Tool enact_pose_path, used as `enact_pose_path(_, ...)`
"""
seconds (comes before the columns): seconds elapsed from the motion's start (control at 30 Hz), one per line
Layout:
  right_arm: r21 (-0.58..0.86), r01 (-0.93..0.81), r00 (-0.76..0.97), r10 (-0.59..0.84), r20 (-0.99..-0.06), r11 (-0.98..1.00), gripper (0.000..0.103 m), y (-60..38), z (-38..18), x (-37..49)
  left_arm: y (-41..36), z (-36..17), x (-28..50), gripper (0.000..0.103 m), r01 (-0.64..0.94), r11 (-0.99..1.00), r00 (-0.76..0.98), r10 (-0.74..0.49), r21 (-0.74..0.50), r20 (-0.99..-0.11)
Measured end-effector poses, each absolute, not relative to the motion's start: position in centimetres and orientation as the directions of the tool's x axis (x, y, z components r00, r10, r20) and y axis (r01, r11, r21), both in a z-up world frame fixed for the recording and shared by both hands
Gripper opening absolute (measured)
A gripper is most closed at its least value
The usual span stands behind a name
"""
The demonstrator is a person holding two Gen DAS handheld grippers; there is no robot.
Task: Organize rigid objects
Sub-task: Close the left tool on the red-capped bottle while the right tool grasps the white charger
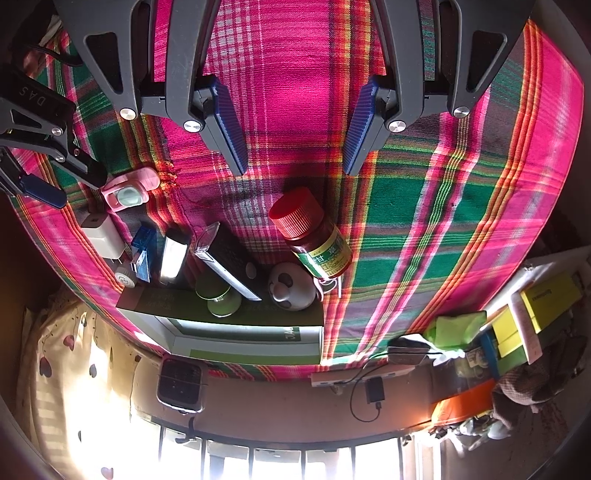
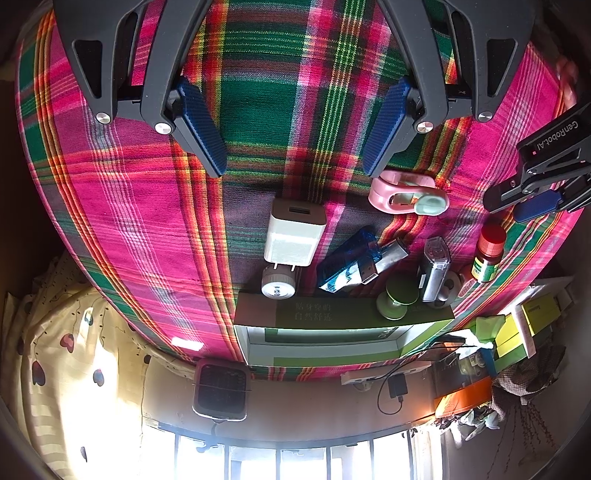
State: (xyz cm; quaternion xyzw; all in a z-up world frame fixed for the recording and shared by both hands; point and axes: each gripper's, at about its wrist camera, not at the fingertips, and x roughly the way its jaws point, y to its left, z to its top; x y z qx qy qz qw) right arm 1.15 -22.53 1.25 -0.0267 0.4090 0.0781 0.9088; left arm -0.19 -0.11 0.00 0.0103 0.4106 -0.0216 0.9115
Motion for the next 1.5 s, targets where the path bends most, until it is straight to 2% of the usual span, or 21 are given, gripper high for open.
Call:
enact_pose_path(0.1, 0.026, -0.178, 0.644, 0.137, -0.753, 0.984, 0.076, -22.4, 1.4, 1.3, 0.3, 0.2, -0.1, 0.052, 0.073, 0.997, 0.646, -0.075, -0.037, -0.759)
enact_pose_path(0.2, 0.098, -0.164, 0.634, 0.18, -0.752, 0.982, 0.076, -23.7, 1.6, 1.9, 1.1, 0.6, 0.1, 0.052, 0.085, 0.99, 0.634, -0.143, -0.115, -0.76)
enact_pose_path(0.43, 0.119, -0.132, 0.642, 0.177, -0.746, 0.984, 0.076, -24.9, 2.3, 3.3, 1.4, 1.8, 0.6, 0.052, 0.082, 0.987, 0.653, -0.156, -0.136, -0.741)
enact_pose_path(0.9, 0.086, -0.148, 0.597, 0.159, -0.787, 0.985, 0.076, -23.7, 1.7, 6.6, 2.7, 1.1, 4.8, 0.052, -0.024, 0.991, 0.619, -0.088, -0.132, -0.781)
enact_pose_path(1.5, 0.009, -0.126, 0.589, 0.082, -0.804, 0.992, 0.076, -23.3, 1.6, 7.3, 4.1, 0.5, 6.7, 0.052, -0.059, 0.998, 0.607, 0.011, -0.032, -0.795)
